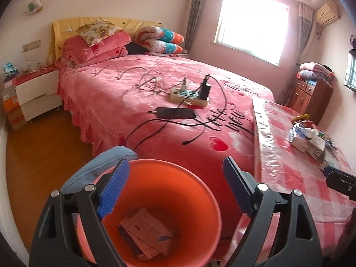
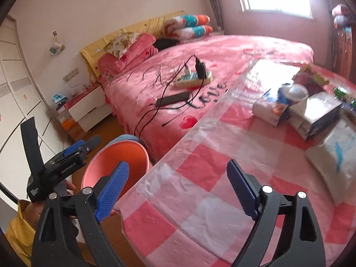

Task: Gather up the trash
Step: 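Bring both tools back over the trash on the bed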

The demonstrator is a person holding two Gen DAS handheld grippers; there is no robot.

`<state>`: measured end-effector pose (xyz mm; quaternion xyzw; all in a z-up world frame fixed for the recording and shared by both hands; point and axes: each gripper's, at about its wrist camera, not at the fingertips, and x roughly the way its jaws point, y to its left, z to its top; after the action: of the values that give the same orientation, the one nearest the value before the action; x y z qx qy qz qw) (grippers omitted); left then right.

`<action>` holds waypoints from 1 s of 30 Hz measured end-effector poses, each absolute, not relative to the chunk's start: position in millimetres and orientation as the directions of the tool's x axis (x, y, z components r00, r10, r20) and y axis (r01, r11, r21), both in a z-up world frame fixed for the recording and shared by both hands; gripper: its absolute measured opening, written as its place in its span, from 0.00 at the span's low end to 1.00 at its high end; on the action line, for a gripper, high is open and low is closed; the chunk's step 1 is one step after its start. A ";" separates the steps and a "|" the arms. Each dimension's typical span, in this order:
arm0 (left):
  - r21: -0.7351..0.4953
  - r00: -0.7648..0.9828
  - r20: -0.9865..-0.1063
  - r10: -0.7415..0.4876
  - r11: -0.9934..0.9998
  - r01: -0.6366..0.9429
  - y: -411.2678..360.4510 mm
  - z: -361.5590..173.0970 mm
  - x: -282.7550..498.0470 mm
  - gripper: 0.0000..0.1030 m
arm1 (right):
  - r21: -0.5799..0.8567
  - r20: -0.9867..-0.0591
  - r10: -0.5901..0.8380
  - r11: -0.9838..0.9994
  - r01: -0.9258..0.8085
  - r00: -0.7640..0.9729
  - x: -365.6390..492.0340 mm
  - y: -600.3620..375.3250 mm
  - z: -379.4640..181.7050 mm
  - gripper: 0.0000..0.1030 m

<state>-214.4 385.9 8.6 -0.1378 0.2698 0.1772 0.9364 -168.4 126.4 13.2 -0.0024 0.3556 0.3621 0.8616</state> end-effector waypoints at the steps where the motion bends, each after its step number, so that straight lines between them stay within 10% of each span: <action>1: -0.158 0.795 -0.550 0.256 0.903 -0.400 382.5 10.3 -213.7 0.84 | 0.244 -0.603 0.623 0.739 -0.628 0.498 -171.0 123.4 15.8 0.88; 30: -0.038 0.768 -0.636 0.069 0.992 -0.121 283.8 33.5 -173.2 0.84 | 0.268 -0.595 0.504 0.859 -0.436 0.626 -160.0 22.8 27.6 0.95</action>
<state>-173.2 283.8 33.5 -0.0384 0.3366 0.0504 0.9395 -160.0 22.8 27.6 0.0488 0.3446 0.2610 0.9004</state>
